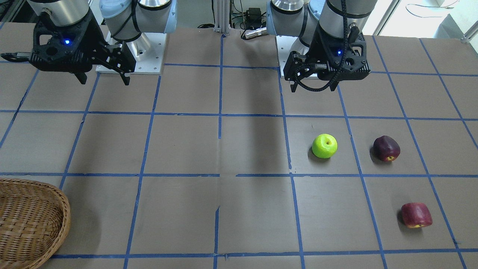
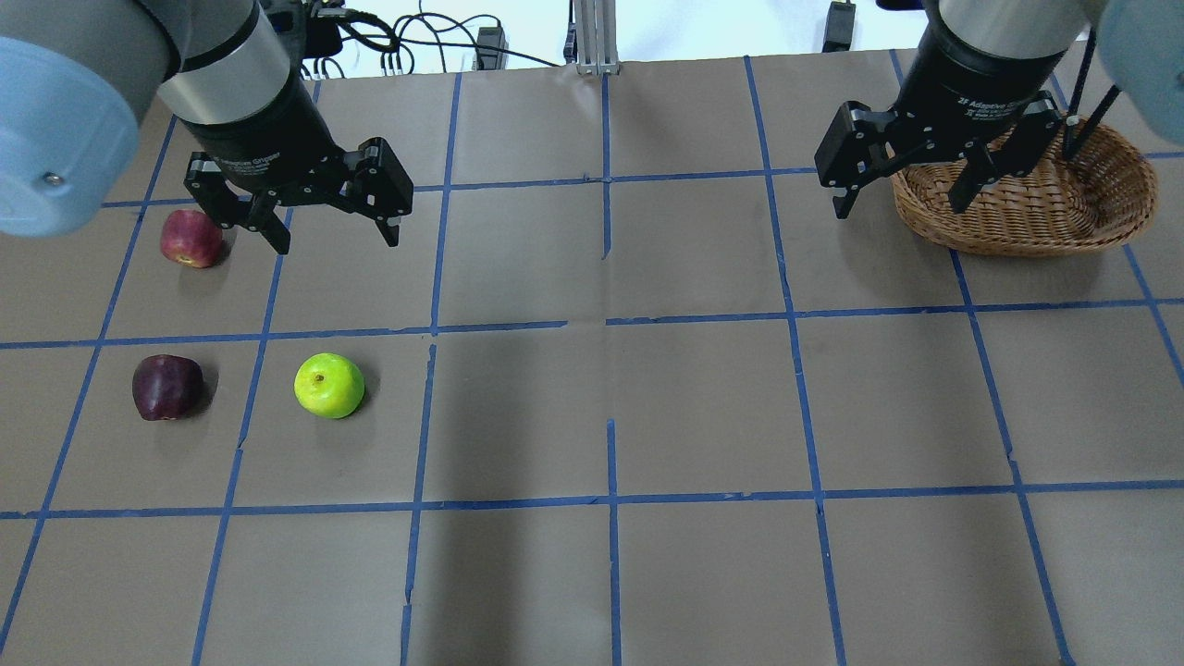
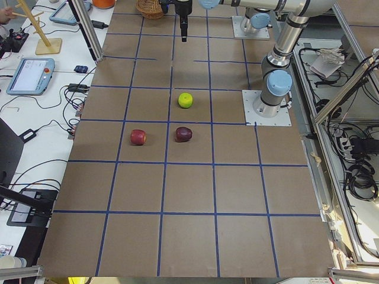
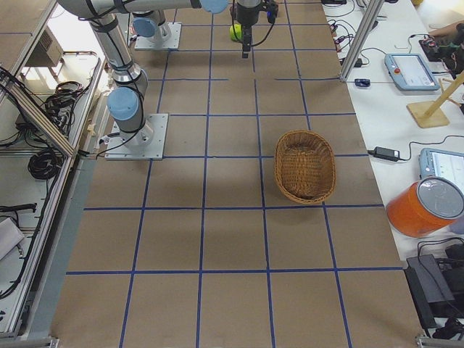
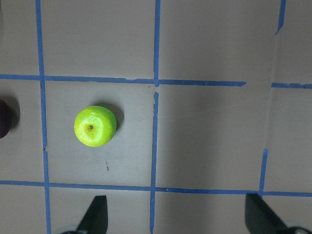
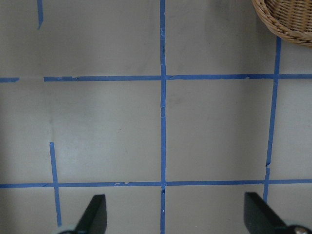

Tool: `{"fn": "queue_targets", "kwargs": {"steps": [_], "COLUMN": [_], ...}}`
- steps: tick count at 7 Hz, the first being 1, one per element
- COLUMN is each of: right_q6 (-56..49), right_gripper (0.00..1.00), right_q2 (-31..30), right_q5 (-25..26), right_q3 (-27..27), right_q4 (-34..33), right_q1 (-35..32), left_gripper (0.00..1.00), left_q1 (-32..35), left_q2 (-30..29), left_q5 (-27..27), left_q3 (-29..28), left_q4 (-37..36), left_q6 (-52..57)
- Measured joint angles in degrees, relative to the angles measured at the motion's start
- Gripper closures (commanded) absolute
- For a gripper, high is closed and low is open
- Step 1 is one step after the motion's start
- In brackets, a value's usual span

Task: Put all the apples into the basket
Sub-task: 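Lower the left gripper onto the green apple and grasp it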

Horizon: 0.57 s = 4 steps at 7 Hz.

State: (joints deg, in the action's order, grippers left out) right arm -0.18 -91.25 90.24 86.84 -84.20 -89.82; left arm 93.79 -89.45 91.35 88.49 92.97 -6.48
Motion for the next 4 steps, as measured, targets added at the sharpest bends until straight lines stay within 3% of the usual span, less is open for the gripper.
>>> {"fn": "queue_targets", "kwargs": {"steps": [4], "right_q6": [0.08], "right_gripper": [0.00], "right_q2": [-0.13], "right_q5": [0.16], "right_q3": [0.00], "right_q4": [-0.19], "right_q1": [0.13], "left_gripper": [0.00], "left_q1": [-0.06], "left_q2": [-0.19], "left_q5": [-0.03], "left_q3": [0.67], "left_q4": [-0.09], "left_q6": [0.33]}}
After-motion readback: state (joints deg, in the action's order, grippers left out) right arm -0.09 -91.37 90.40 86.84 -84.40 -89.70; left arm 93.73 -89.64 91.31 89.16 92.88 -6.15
